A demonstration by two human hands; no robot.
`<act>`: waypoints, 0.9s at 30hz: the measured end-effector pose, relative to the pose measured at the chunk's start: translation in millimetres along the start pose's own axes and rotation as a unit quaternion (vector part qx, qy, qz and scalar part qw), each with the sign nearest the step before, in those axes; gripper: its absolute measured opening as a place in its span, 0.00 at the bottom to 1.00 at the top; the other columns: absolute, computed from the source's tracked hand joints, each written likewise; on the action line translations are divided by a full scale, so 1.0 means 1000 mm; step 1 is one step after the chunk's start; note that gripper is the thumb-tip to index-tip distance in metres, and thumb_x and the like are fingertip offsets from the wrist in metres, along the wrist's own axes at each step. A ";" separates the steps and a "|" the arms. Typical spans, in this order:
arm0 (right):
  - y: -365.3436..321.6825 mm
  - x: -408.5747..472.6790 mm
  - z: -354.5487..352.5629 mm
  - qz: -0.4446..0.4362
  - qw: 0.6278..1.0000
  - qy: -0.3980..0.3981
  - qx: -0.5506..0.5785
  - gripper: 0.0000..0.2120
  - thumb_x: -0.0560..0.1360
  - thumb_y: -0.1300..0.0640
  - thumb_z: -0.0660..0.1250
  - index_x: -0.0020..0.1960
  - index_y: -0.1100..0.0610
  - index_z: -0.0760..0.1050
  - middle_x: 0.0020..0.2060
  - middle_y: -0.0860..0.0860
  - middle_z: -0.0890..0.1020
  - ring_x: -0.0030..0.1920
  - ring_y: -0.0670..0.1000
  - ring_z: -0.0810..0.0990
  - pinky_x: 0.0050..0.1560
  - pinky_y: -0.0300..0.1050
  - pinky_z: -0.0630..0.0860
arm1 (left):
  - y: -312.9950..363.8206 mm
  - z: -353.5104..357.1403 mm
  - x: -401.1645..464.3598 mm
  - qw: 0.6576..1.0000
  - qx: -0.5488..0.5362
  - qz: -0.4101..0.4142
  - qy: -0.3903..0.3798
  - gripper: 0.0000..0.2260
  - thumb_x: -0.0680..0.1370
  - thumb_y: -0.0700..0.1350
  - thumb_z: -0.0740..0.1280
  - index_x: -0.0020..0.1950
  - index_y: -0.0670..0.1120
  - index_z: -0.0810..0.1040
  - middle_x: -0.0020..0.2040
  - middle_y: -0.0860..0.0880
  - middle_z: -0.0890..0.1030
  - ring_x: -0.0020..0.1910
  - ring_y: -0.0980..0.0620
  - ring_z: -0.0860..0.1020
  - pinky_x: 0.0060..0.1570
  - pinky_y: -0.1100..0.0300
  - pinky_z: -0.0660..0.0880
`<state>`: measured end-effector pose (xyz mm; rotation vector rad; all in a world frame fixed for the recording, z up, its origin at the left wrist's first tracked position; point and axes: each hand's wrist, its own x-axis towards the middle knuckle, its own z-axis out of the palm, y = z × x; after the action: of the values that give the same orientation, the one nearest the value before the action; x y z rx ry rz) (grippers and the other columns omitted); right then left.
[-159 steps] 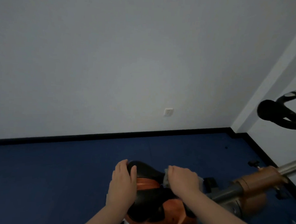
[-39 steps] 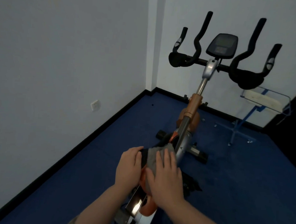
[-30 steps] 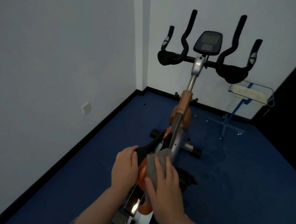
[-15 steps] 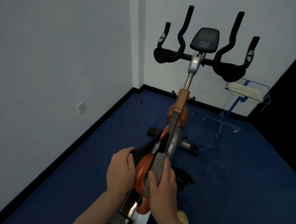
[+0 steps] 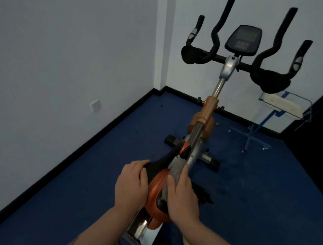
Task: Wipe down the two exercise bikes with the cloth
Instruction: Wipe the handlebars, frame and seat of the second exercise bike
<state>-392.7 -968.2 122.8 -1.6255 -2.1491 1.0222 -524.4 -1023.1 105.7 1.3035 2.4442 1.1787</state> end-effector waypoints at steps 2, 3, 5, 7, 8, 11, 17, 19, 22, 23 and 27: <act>-0.003 0.018 0.001 0.006 1.000 -0.005 -0.007 0.33 0.80 0.38 0.46 0.78 0.49 0.36 0.75 0.52 0.62 0.66 0.56 0.72 0.55 0.48 0.71 | 0.000 0.001 -0.001 1.000 -0.001 0.004 0.000 0.16 0.79 0.48 0.55 0.60 0.52 0.78 0.53 0.59 0.78 0.52 0.61 0.73 0.47 0.72 0.66; -0.004 0.031 0.002 0.020 1.000 -0.005 0.002 0.34 0.81 0.39 0.47 0.78 0.51 0.37 0.74 0.54 0.64 0.65 0.58 0.72 0.55 0.49 0.71 | 0.000 0.000 -0.001 1.000 -0.002 0.005 0.002 0.16 0.79 0.48 0.55 0.60 0.52 0.78 0.53 0.58 0.78 0.52 0.61 0.73 0.47 0.72 0.66; -0.006 0.063 0.004 0.072 0.995 0.003 0.065 0.34 0.81 0.40 0.50 0.78 0.55 0.41 0.72 0.58 0.67 0.66 0.59 0.72 0.61 0.51 0.71 | -0.001 0.000 -0.001 1.000 0.001 0.004 0.002 0.15 0.79 0.48 0.55 0.60 0.53 0.78 0.53 0.59 0.78 0.53 0.62 0.73 0.48 0.71 0.66; -0.004 0.091 0.006 0.117 0.980 0.022 0.157 0.32 0.81 0.40 0.51 0.77 0.56 0.48 0.68 0.58 0.72 0.65 0.58 0.73 0.65 0.53 0.70 | 0.000 0.000 -0.002 1.000 0.007 -0.001 0.000 0.15 0.79 0.48 0.55 0.60 0.54 0.77 0.53 0.61 0.77 0.53 0.64 0.72 0.49 0.73 0.66; -0.003 0.102 0.005 0.127 0.972 0.034 0.192 0.31 0.80 0.39 0.51 0.76 0.55 0.51 0.67 0.58 0.73 0.64 0.58 0.74 0.65 0.54 0.70 | 0.001 -0.001 -0.002 1.000 0.010 -0.005 -0.002 0.15 0.79 0.48 0.55 0.60 0.54 0.77 0.53 0.61 0.77 0.54 0.65 0.72 0.49 0.74 0.65; 0.001 0.131 -0.004 0.111 0.974 0.023 0.197 0.30 0.80 0.38 0.50 0.75 0.55 0.57 0.66 0.57 0.73 0.63 0.58 0.74 0.64 0.54 0.71 | 0.004 -0.003 -0.002 1.000 0.013 -0.021 -0.009 0.15 0.79 0.49 0.55 0.61 0.55 0.77 0.54 0.63 0.76 0.56 0.67 0.70 0.52 0.77 0.63; 0.014 0.132 -0.028 -0.182 0.978 -0.015 -0.103 0.25 0.79 0.37 0.48 0.70 0.46 0.67 0.71 0.50 0.66 0.70 0.54 0.62 0.68 0.54 0.65 | 0.008 -0.004 -0.006 0.998 -0.017 -0.060 0.013 0.14 0.79 0.50 0.56 0.59 0.60 0.77 0.54 0.67 0.75 0.58 0.65 0.72 0.55 0.73 0.65; 0.023 0.118 -0.030 -0.314 0.934 -0.050 -0.162 0.26 0.79 0.35 0.43 0.72 0.39 0.64 0.74 0.43 0.61 0.75 0.50 0.53 0.74 0.55 0.55 | 0.010 -0.002 -0.007 0.996 -0.033 -0.080 0.024 0.14 0.79 0.50 0.56 0.59 0.60 0.78 0.54 0.65 0.76 0.58 0.64 0.73 0.55 0.70 0.66; 0.036 0.120 -0.039 -0.453 0.859 -0.136 -0.196 0.23 0.80 0.36 0.36 0.74 0.32 0.51 0.75 0.32 0.52 0.76 0.42 0.43 0.75 0.53 0.36 | 0.014 -0.002 -0.009 0.993 -0.029 -0.108 0.034 0.13 0.80 0.51 0.56 0.59 0.59 0.78 0.54 0.65 0.76 0.58 0.64 0.73 0.56 0.67 0.68; 0.038 0.130 -0.045 -0.476 0.842 -0.155 -0.203 0.23 0.81 0.37 0.36 0.75 0.31 0.49 0.74 0.31 0.53 0.76 0.41 0.45 0.74 0.51 0.35 | 0.015 -0.001 -0.009 0.992 -0.020 -0.118 0.035 0.12 0.81 0.50 0.57 0.59 0.60 0.77 0.55 0.65 0.76 0.58 0.65 0.72 0.56 0.68 0.67; 0.020 0.168 -0.053 -0.444 0.855 -0.126 -0.237 0.19 0.84 0.47 0.45 0.69 0.42 0.67 0.64 0.40 0.71 0.66 0.46 0.66 0.70 0.45 0.57 | 0.026 0.008 -0.008 0.980 0.025 -0.190 0.062 0.12 0.82 0.47 0.57 0.58 0.61 0.76 0.55 0.64 0.76 0.56 0.66 0.71 0.52 0.70 0.64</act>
<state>-404.0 -791.5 113.4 -0.4182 -3.0007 0.4244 -499.1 -1016.4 115.9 0.7398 2.6647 1.1286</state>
